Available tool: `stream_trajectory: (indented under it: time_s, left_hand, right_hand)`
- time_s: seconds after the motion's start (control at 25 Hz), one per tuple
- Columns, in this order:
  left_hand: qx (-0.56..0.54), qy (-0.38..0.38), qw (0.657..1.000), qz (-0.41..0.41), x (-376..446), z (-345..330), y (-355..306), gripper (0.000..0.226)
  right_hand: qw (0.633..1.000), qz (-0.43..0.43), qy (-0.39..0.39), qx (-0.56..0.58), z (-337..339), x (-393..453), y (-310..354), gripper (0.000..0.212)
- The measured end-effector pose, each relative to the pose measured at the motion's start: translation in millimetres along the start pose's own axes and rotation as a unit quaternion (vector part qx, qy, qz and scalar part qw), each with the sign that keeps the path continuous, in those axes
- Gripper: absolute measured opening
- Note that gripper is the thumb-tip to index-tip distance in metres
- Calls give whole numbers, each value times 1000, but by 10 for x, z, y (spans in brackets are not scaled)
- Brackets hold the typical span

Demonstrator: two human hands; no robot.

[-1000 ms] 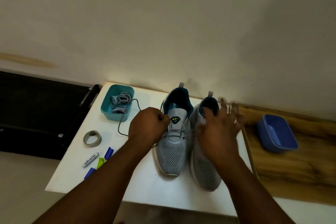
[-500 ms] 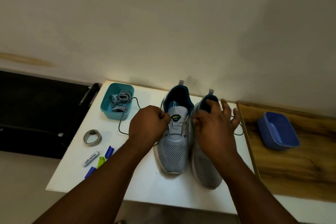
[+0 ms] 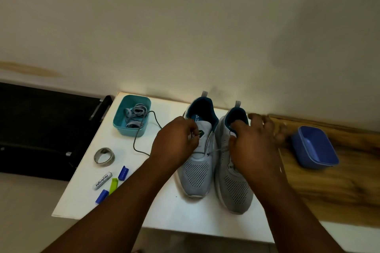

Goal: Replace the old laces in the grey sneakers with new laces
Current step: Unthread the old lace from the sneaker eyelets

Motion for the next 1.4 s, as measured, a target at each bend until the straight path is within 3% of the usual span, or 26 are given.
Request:
stream_trajectory:
  time_s: [0.08, 0.2, 0.4, 0.6, 0.8, 0.92, 1.04, 1.24, 1.32, 1.4]
  left_hand:
    - [29, 30, 999, -15, -11, -51, -59, 17]
    - [43, -13, 998, 52, -47, 10, 5, 16]
    - [80, 43, 985, 149, -71, 3, 189, 56]
    - [66, 62, 991, 100, -48, -73, 170, 39]
    - [54, 52, 994, 81, -44, -71, 164, 42]
    - [69, 34, 994, 81, -30, -42, 173, 43]
    - [51, 36, 995, 83, -21, -67, 174, 40]
    - [39, 49, 995, 73, -40, -82, 175, 42]
    - [35, 47, 995, 75, -45, -74, 188, 42]
    - [39, 44, 995, 76, -41, -65, 200, 41]
  right_hand:
    - [996, 53, -16, 69, -28, -48, 182, 27]
    - [984, 129, 55, 115, -159, -155, 421, 24]
    - [977, 171, 101, 82, -377, -259, 643, 26]
    - [977, 162, 107, 87, -482, -250, 656, 26]
    - [985, 130, 92, 68, -507, -298, 644, 24]
    - [997, 56, 15, 57, -395, -255, 460, 35]
    - [997, -15, 14, 70, -393, -175, 240, 41]
    - [981, 158, 35, 109, -516, -229, 584, 31]
    - [978, 168, 59, 104, -604, -207, 623, 22]
    - [983, 142, 22, 117, -584, -181, 556, 17]
Point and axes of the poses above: each hand's wrist, its own x-axis towards the middle knuckle, its own z-axis out of the back of the hand, y = z × x, the point moved 4 cm from there along x, towards the middle knuckle, and after that the axes turned 10 degrees about -z, right-handed, at the moved point
